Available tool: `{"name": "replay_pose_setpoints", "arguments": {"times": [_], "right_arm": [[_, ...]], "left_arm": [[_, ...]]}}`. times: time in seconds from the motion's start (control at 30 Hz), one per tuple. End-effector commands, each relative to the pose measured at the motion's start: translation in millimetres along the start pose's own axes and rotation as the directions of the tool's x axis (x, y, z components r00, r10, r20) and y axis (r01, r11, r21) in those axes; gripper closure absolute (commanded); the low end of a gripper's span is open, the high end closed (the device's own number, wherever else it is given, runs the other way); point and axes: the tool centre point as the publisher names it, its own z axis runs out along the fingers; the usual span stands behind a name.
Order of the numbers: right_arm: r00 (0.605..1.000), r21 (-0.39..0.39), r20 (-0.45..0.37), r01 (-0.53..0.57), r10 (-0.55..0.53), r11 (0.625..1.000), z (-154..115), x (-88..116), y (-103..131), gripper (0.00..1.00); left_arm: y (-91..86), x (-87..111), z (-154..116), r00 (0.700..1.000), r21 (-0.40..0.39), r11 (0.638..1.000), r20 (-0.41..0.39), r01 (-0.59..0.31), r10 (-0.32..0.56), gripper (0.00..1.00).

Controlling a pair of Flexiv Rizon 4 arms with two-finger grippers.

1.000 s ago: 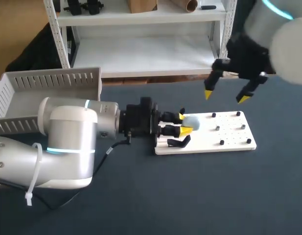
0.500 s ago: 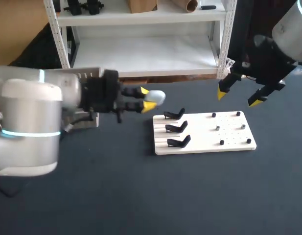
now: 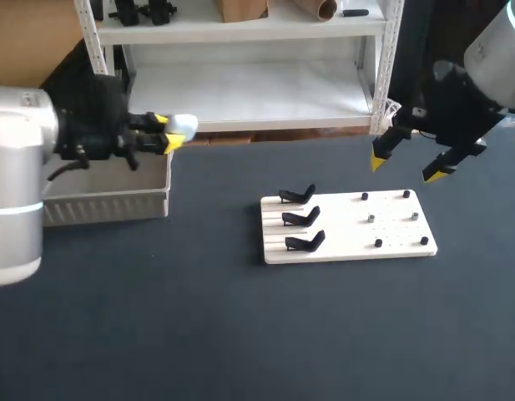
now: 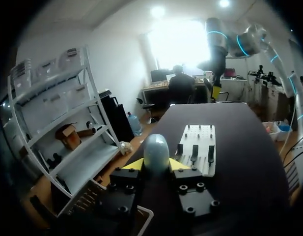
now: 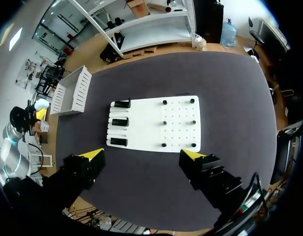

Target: Pick up each earbud case from the left stands, insert the matching earbuds, close the lid, and place the case in the box.

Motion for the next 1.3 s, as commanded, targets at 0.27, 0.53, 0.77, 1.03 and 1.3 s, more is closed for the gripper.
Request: {"name": "replay_pose_setpoints", "arguments": {"times": [0.27,0.53,0.77,1.03,1.3], "right_arm": [[1.0,0.0,0.004,0.0,0.0,1.0,-0.3,1.6,-0.2,0.0],[1.0,0.0,0.004,0.0,0.0,1.0,-0.3,1.6,-0.2,0.0],[1.0,0.0,0.004,0.0,0.0,1.0,-0.3,1.6,-0.2,0.0],[1.0,0.0,0.004,0.0,0.0,1.0,-0.3,1.6,-0.2,0.0],[1.0,0.0,0.004,0.0,0.0,1.0,-0.3,1.6,-0.2,0.0]], "left_arm": [[67.6,64.1,-15.1,0.989,-0.107,0.984,0.038,0.145,-0.141,1.0],[110.9,109.7,-20.3,0.975,-0.114,0.969,0.034,0.22,-0.218,1.0],[136.7,141.9,-19.6,0.963,-0.098,0.958,0.028,0.27,-0.268,1.0],[155.7,156.7,-14.4,0.96,-0.079,0.956,0.015,0.281,-0.281,0.86],[158.4,147.8,-17.7,0.971,-0.056,0.97,-0.011,0.236,-0.237,0.0]]}}
